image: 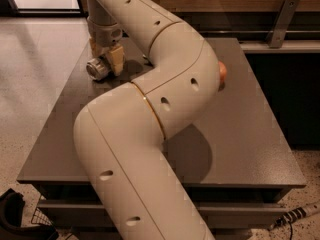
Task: Place 7up can upright
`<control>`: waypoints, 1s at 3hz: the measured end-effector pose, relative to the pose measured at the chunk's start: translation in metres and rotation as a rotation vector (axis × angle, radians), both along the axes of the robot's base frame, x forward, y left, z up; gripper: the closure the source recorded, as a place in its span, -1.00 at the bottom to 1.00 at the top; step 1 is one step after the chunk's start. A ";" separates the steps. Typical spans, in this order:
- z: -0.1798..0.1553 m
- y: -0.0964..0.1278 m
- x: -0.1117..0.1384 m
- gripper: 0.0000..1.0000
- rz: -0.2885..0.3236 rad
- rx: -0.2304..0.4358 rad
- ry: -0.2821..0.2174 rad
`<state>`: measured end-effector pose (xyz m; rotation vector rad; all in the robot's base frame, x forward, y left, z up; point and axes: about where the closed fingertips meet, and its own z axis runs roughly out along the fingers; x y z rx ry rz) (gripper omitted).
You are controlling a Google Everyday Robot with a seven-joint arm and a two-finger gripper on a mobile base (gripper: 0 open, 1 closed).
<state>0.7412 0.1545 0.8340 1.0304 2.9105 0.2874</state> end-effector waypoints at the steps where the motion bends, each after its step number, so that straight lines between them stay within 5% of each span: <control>1: -0.005 0.002 0.003 0.38 0.039 -0.001 -0.010; 2: -0.008 0.003 0.004 0.86 0.057 -0.002 -0.014; 3: -0.010 0.004 0.006 1.00 0.072 -0.003 -0.017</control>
Offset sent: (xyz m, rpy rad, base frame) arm 0.0020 0.0014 -0.0032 -0.0008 -0.0069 0.0268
